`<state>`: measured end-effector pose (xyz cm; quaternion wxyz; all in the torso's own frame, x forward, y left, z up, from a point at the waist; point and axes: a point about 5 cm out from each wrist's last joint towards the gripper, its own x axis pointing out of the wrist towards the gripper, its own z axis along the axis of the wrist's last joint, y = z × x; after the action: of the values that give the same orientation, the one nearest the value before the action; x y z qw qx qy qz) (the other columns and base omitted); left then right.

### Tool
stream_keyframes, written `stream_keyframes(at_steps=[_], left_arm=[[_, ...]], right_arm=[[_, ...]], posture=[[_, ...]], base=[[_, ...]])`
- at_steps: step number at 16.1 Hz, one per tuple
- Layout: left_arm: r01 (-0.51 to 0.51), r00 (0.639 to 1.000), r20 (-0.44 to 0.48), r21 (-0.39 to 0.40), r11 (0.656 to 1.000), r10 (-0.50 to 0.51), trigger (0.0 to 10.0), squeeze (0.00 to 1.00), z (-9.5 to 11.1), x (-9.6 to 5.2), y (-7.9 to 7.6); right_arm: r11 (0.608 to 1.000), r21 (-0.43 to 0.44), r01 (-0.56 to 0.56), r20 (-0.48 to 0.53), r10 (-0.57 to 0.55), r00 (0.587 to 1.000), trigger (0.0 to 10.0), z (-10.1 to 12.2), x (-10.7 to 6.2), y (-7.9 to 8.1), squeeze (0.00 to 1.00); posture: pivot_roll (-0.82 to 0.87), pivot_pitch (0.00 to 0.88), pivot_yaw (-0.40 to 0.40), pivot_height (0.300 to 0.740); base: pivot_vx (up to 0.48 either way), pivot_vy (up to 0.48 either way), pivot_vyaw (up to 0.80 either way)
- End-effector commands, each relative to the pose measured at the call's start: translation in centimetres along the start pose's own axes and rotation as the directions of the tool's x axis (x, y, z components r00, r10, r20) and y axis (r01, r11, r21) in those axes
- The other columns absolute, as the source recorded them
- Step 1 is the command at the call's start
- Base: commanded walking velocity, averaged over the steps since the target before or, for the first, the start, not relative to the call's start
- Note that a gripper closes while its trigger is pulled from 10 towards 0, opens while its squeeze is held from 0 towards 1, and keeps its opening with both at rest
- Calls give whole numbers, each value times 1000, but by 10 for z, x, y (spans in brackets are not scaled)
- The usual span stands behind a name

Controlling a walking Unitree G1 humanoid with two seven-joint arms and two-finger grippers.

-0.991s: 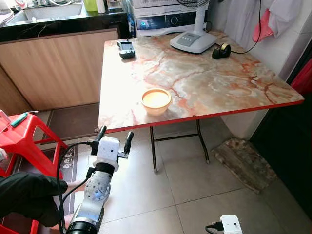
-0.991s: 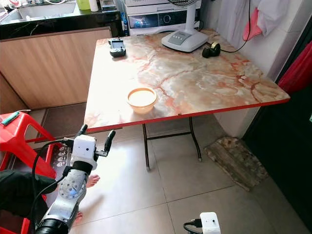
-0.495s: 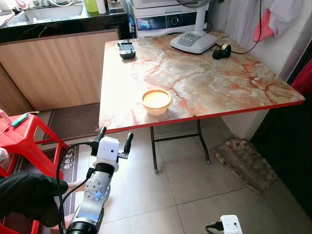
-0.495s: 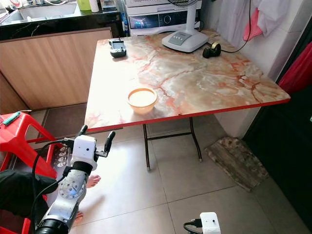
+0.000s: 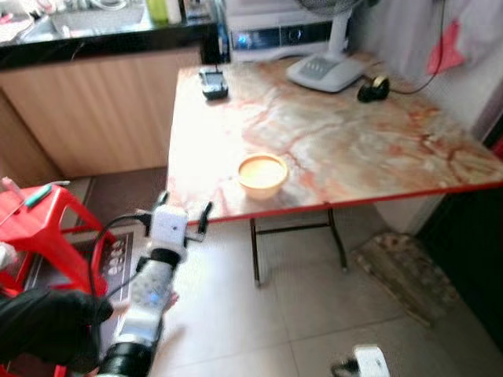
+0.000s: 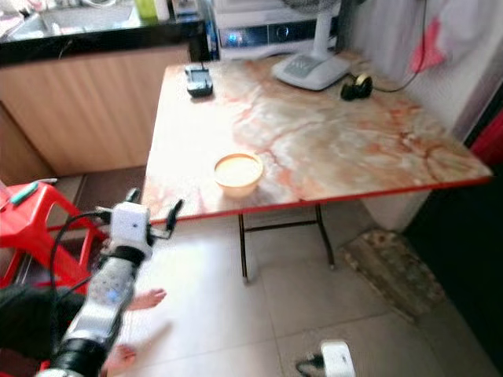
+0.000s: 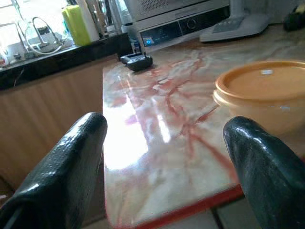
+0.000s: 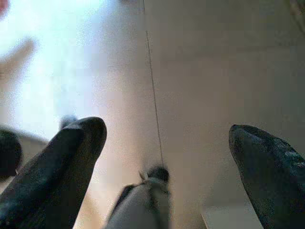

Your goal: Restocking fridge

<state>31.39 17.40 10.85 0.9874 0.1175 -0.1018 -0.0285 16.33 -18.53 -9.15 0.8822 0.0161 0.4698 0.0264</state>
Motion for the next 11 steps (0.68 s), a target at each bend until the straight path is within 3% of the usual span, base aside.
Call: stream_keyframes(at_steps=[1,9,11], left_arm=[[22,1000,23,-15,1000,-22,10000,0,7,5,-7],[14,1000,20,-20,1000,-14,10000,0,9,7,-7],[-6,1000,20,-42,999,7,10000,0,8,5,-5]], right_arm=[[1000,4,20,-24,-20,1000,10000,-9,-3,-7,0],[1000,-6,14,-25,-14,1000,10000,-7,-3,-8,0],[1000,-11,10,-25,-10,1000,10000,-7,-3,-8,0]], posture=[[15,0,35,740],[18,18,28,740],[18,18,28,740]], base=[[364,0,0],[359,0,0],[0,0,0]])
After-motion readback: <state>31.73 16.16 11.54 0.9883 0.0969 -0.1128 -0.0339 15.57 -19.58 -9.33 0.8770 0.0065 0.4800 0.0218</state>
